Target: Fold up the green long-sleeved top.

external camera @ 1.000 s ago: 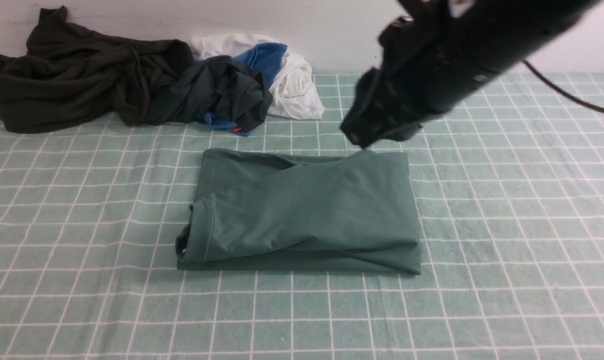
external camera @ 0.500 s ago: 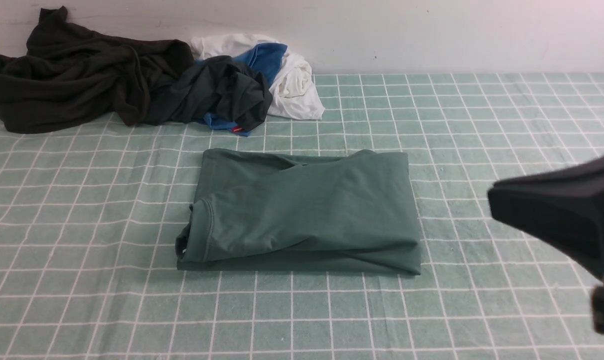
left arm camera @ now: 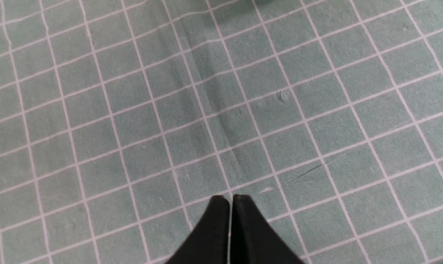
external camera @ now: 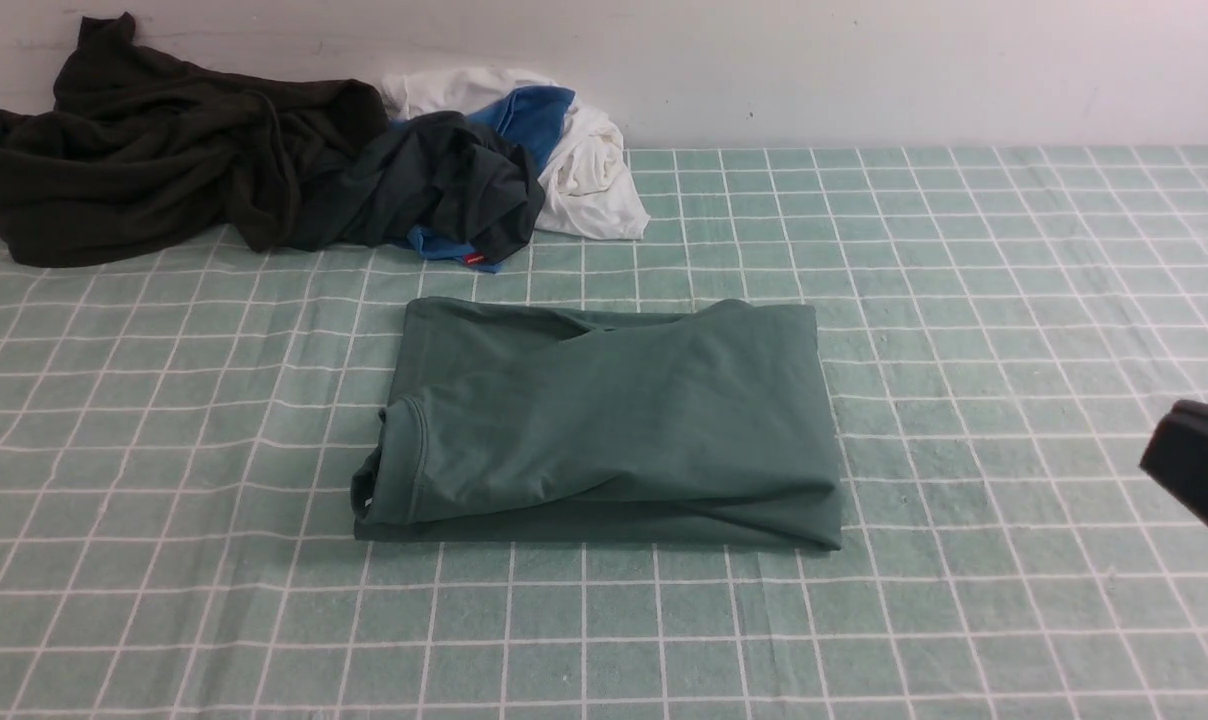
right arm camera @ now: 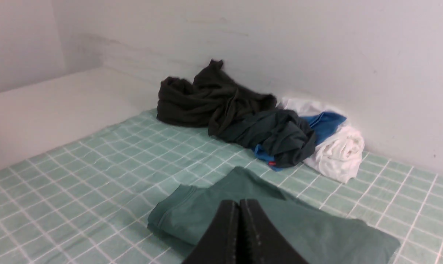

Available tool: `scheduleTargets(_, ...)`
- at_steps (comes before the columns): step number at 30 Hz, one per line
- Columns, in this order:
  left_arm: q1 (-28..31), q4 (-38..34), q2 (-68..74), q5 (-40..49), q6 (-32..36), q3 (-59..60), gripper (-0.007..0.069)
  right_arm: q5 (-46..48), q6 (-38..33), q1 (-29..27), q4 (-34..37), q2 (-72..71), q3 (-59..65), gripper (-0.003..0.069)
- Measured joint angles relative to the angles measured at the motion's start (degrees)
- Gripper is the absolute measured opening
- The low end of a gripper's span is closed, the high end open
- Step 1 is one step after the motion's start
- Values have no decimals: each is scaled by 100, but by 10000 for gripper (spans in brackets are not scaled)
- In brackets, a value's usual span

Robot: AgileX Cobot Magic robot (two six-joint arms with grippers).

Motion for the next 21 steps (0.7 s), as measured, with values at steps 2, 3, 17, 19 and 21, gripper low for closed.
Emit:
scheduleTargets(2,0,-5,0,0,0,0,-4,-522,0,-256,-21,-274,575,-14)
scheduleTargets(3,0,-5,0,0,0,0,-4,-574,0,-294,-16,-340,632,-14)
scheduleTargets(17,0,-46,0,0,0,0,-4,-149,1118,-3975,-963,-2480,2688,-14)
scheduleTargets(19,0,-46,0,0,0,0,-4,218,1261,-4019,-1180,-2559,2688,-14)
scheduleTargets(21,0,-46,0,0,0,0,-4,445,1297,-4019,-1265,-2573,2688,-14)
